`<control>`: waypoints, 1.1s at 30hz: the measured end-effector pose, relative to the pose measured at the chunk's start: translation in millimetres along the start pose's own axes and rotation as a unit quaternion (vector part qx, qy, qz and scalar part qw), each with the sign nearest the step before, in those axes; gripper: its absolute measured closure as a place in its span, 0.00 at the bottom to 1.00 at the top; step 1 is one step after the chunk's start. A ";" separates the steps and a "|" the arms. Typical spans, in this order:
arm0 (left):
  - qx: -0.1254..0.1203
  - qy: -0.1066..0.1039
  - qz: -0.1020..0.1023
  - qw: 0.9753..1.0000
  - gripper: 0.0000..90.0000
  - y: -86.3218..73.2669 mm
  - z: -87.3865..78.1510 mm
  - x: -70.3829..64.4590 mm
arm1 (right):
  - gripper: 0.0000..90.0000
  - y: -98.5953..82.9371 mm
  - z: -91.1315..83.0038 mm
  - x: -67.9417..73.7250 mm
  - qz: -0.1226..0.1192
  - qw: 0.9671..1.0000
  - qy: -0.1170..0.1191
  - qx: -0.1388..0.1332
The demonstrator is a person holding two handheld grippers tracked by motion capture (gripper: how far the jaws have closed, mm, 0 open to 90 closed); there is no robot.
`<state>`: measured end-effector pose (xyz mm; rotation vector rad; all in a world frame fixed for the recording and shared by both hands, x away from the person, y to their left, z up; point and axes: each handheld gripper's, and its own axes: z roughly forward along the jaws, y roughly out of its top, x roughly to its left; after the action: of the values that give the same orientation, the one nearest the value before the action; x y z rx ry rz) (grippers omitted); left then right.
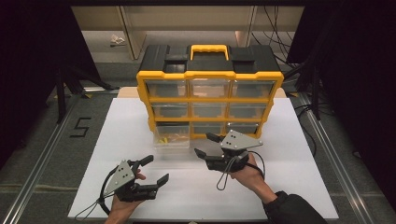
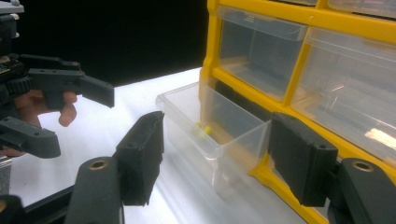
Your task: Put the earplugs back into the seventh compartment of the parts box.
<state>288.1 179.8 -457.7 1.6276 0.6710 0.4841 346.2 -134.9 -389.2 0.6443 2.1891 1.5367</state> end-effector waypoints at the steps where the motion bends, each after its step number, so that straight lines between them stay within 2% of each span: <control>1: 0.000 0.000 0.001 1.000 0.19 0.0 -0.2 -0.1 | 0.41 -0.6 -0.9 0.0 -0.001 1.000 -0.001 -0.001; 7: 0.000 0.001 0.001 1.000 0.19 -0.1 -0.6 -0.1 | 0.41 -5.7 -10.4 0.2 0.000 1.000 -0.005 -0.005; 14: 0.000 0.000 0.000 1.000 0.19 -0.1 -0.1 -0.2 | 0.41 -19.9 -21.4 -0.4 0.004 1.000 -0.012 -0.005; 23: 0.000 0.000 0.002 1.000 0.19 -0.2 -0.4 -0.3 | 0.37 -34.3 -38.0 -3.9 0.018 1.000 -0.022 -0.013; 26: -0.001 0.000 0.001 1.000 0.19 -0.2 -0.4 -0.3 | 0.36 -38.1 -44.1 -4.0 0.015 0.999 -0.023 -0.019; 33: -0.017 -0.011 0.004 1.000 0.19 0.7 -2.8 -1.3 | 0.34 -45.7 -53.4 -3.1 0.021 0.999 -0.031 -0.038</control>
<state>285.4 181.0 -456.4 1.6012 0.6370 0.4801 312.4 -191.0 -414.9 0.7085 2.0728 1.5907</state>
